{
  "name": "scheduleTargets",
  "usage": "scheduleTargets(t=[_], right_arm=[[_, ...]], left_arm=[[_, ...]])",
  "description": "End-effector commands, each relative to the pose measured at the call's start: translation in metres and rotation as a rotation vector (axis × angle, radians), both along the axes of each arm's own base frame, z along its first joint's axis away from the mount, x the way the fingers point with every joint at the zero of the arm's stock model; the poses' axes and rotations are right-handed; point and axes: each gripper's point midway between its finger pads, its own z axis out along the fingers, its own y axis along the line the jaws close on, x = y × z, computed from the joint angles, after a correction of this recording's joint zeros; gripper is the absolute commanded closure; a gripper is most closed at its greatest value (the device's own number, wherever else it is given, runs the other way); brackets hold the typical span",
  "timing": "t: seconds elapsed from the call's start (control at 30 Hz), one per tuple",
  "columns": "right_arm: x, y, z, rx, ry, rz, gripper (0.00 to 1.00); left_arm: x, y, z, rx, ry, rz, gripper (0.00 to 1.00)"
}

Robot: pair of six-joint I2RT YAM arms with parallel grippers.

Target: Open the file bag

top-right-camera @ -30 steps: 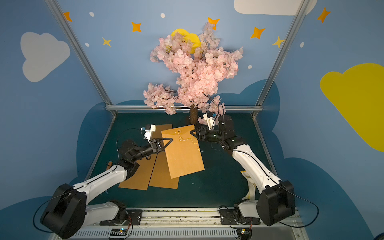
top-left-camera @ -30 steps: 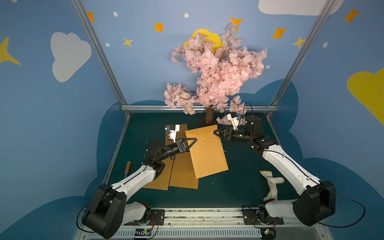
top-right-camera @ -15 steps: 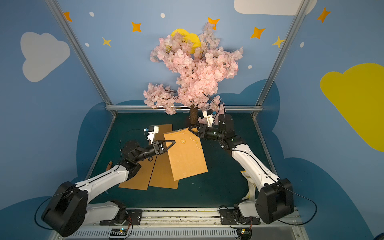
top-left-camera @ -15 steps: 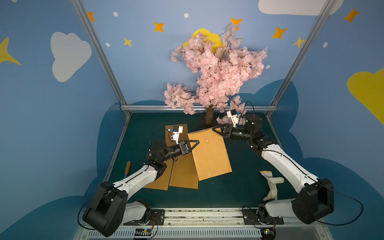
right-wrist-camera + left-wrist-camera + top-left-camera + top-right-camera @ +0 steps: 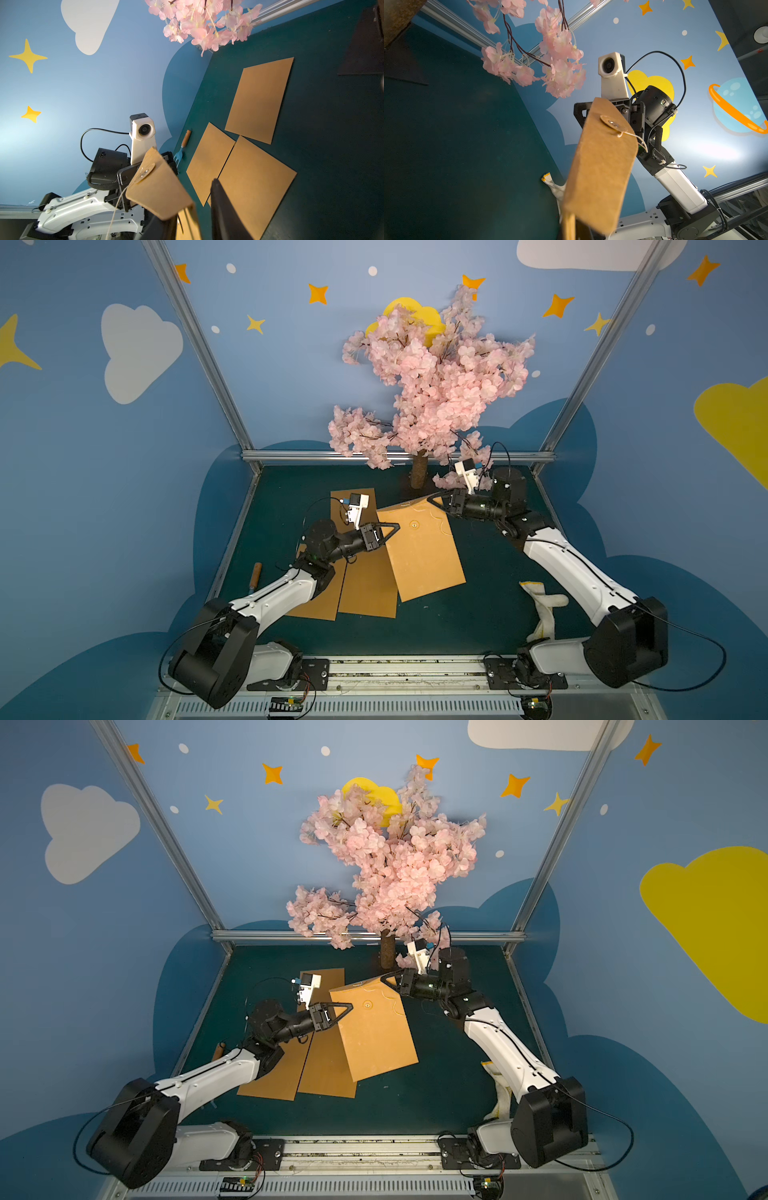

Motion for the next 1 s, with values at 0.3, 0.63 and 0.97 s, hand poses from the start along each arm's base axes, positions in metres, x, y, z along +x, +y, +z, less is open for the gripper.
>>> scheduleTargets(t=[0.3,0.63,0.97], right_arm=[[-0.009,0.009,0.02,0.04,-0.055,0.07,0.97],[-0.019,0.007,0.012,0.04,-0.036,0.083,0.99],[-0.024,0.009,0.007,0.042,-0.011,0.113,1.0]], left_arm=[[-0.008,-0.009,0.004,0.047,-0.021,-0.05,0.88],[-0.001,-0.005,0.031,0.079,-0.099,-0.001,0.65],[0.009,0.001,0.035,0.104,-0.123,0.064,0.61]])
